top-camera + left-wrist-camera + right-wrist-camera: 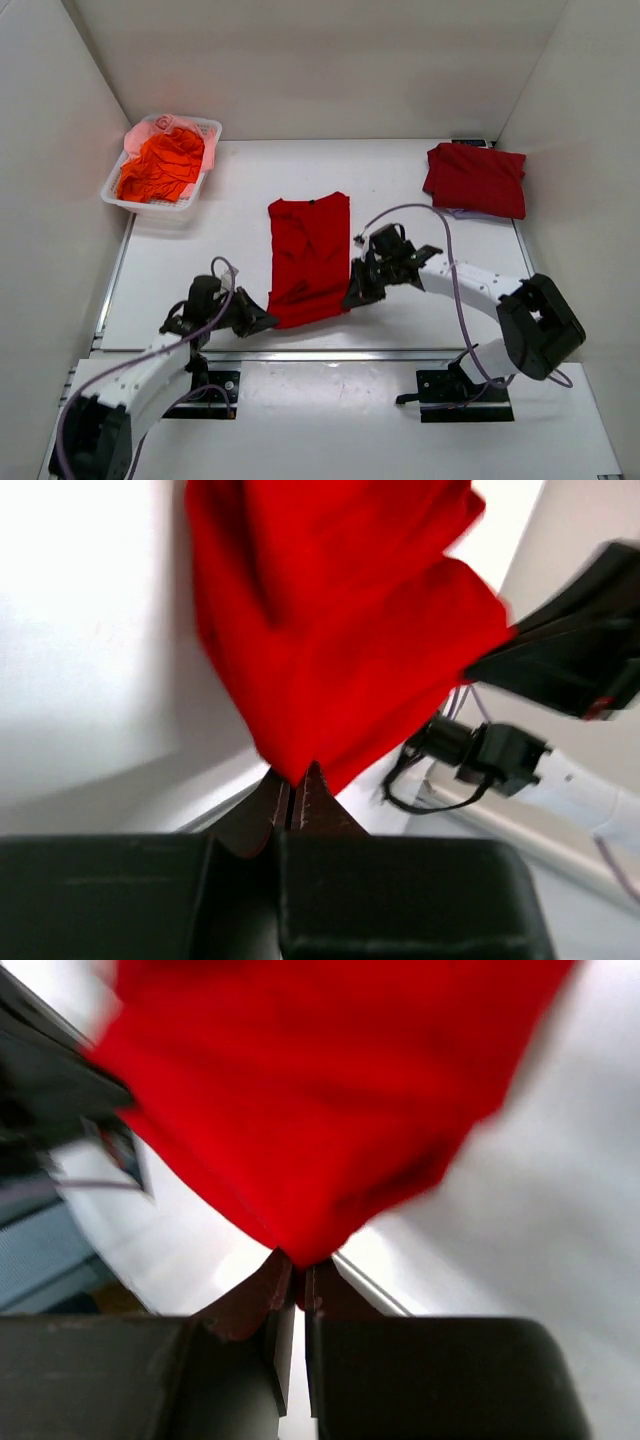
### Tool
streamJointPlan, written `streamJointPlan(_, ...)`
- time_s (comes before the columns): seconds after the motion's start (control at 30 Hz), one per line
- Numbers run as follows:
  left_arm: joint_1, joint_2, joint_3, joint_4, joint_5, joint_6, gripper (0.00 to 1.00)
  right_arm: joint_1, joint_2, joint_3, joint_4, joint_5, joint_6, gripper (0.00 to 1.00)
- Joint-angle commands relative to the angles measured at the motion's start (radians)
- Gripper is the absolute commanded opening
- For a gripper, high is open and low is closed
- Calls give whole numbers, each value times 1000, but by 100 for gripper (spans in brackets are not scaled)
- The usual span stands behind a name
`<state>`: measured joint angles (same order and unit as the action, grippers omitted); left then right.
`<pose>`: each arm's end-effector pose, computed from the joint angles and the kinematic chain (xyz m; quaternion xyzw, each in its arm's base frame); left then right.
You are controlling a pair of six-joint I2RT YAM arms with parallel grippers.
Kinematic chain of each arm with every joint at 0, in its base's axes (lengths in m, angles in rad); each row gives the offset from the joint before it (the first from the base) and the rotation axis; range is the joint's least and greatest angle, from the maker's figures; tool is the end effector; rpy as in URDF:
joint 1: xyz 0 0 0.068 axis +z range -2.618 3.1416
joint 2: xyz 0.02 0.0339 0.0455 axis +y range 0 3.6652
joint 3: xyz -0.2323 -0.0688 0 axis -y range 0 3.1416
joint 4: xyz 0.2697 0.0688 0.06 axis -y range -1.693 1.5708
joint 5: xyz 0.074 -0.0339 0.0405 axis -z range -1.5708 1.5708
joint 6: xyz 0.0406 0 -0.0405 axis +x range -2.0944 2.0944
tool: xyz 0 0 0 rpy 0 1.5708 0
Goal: Fold and stack the t-shirts
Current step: Fold the long partially folded tshirt into a neat square, then put the neatly folded tshirt into the corner of the board with the right arm
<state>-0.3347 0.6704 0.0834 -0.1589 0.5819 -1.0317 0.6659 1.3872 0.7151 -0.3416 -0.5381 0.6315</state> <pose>0.1580 -0.0786 0.0852 -0.1916 0.8641 -0.4462 0.1319 0.2101 0.1915 0.1285 -0.0890 0.9255 0.3638 0.0568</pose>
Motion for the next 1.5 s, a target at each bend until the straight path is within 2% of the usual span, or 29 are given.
streamJointPlan(0.0, 72, 188, 191, 50, 35, 70, 0, -109, 67, 154, -68, -49, -96, 0)
streamJointPlan(0.07, 114, 399, 416, 35, 39, 192, 0, -170, 154, 303, -100, -74, -148, 0)
streamJointPlan(0.1, 141, 504, 477, 30, 47, 235, 0, -213, 212, 390, -123, -83, -164, 0)
streamJointPlan(0.17, 183, 665, 704, 48, 32, 265, 0, -288, 318, 530, -163, -92, -209, 0)
streamJointPlan(0.2, 189, 784, 766, 55, 23, 271, 0, -298, 398, 631, -190, -98, -213, 0)
streamJointPlan(0.23, 203, 902, 879, 71, 39, 268, 5, -339, 427, 738, -198, -111, -232, 0)
streamJointPlan(0.27, 212, 957, 992, 82, 39, 269, 12, -368, 502, 788, -207, -118, -243, 6)
streamJointPlan(0.3, 214, 1062, 1097, 61, 15, 278, 26, -383, 582, 882, -212, -115, -260, 24)
streamJointPlan(0.33, 224, 1150, 1139, 58, 12, 279, 44, -405, 667, 996, -238, -88, -265, 38)
streamJointPlan(0.4, 241, 1230, 1213, 149, 41, 228, 60, -434, 766, 1152, -282, -45, -305, 60)
streamJointPlan(0.43, 244, 1273, 1214, 191, 77, 181, 74, -437, 807, 1231, -330, -14, -314, 65)
streamJointPlan(0.47, 247, 1284, 1211, 240, 93, 164, 76, -443, 826, 1253, -344, -8, -331, 74)
streamJointPlan(0.5, 247, 1299, 1187, 275, 113, 148, 76, -443, 854, 1296, -365, 13, -346, 76)
streamJointPlan(0.57, 238, 1266, 1135, 318, 130, 134, 76, -440, 865, 1270, -363, 20, -363, 84)
streamJointPlan(0.67, 235, 1198, 1002, 387, 150, 122, 74, -404, 811, 1105, -291, 17, -351, 92)
streamJointPlan(0.73, 240, 1088, 879, 447, 154, 95, 74, -397, 753, 932, -152, -35, -284, 95)
streamJointPlan(0.83, 249, 921, 759, 437, 128, 99, 74, -347, 727, 812, -30, -77, -208, 100)
streamJointPlan(1.0, 276, 666, 636, 331, 124, 137, 75, -286, 829, 833, 70, -109, -133, 99)
streamJointPlan(1.03, 292, 579, 607, 317, 133, 128, 76, -273, 878, 898, 67, -131, -112, 99)
streamJointPlan(1.1, 313, 510, 582, 294, 133, 121, 75, -253, 953, 957, 67, -141, -102, 98)
streamJointPlan(1.13, 321, 489, 575, 274, 137, 122, 76, -240, 972, 972, 67, -143, -96, 90)
streamJointPlan(1.17, 332, 465, 573, 257, 139, 124, 75, -230, 987, 998, 67, -143, -96, 72)
streamJointPlan(1.2, 332, 448, 575, 249, 145, 133, 76, -226, 1007, 1014, 64, -148, -99, 59)
streamJointPlan(1.23, 335, 443, 576, 240, 147, 133, 76, -229, 1006, 1020, 61, -139, -96, 17)
streamJointPlan(1.27, 335, 434, 575, 236, 148, 130, 76, -238, 1018, 1035, 43, -146, -127, 0)
streamJointPlan(1.37, 333, 420, 555, 236, 157, 128, 76, -284, 1003, 1106, -106, -74, -235, 0)
streamJointPlan(1.43, 330, 405, 543, 243, 148, 128, 76, -304, 939, 1168, -267, 144, -344, 0)
streamJointPlan(1.47, 324, 411, 527, 257, 150, 118, 75, -316, 920, 1179, -289, 205, -413, 0)
